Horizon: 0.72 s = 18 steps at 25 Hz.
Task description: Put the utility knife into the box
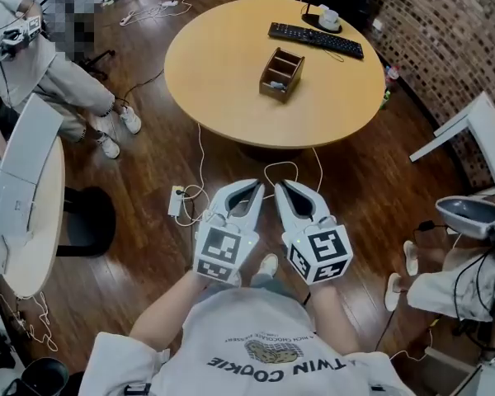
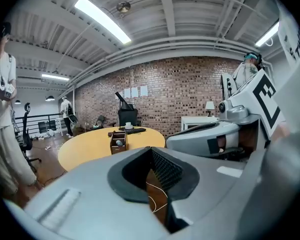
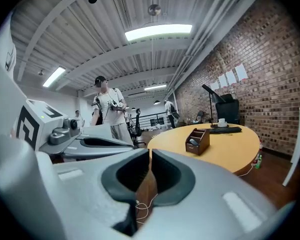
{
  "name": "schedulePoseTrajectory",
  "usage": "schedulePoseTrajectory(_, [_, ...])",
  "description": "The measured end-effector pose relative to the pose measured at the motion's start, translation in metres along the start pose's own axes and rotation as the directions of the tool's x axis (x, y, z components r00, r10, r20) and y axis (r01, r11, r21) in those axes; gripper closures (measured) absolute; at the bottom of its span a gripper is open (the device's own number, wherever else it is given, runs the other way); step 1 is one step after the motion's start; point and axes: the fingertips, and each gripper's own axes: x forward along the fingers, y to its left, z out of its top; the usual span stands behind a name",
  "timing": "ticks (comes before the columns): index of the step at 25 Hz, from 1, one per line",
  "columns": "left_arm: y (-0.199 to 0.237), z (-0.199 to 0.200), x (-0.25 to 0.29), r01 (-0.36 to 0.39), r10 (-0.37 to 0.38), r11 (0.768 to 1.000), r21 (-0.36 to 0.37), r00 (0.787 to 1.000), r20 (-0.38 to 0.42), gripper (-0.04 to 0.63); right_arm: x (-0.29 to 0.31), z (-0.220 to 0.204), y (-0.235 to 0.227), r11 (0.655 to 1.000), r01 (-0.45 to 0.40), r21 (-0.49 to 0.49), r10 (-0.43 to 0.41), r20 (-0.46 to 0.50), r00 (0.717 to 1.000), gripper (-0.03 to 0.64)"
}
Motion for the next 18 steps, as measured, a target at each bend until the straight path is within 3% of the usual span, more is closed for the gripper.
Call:
schedulePoseTrajectory(6, [0.012,-0.008,-0.042,0.012,-0.010,0.998,-0.069,0.999,0.034,0.588,-0.004,-0.007,0.044,1.000,0.015,0.004,-0.015,-0.011,1.000,0.601])
schedulePoseTrajectory(18, [0.021,-0.032,-0.105,0.048,-0.041,0.989,-0.139,0.998,0.056,0.588,-0.017,-0.020,0.103,0.998,0.066,-0.002,-0.066,-0.015,0.998,0.601])
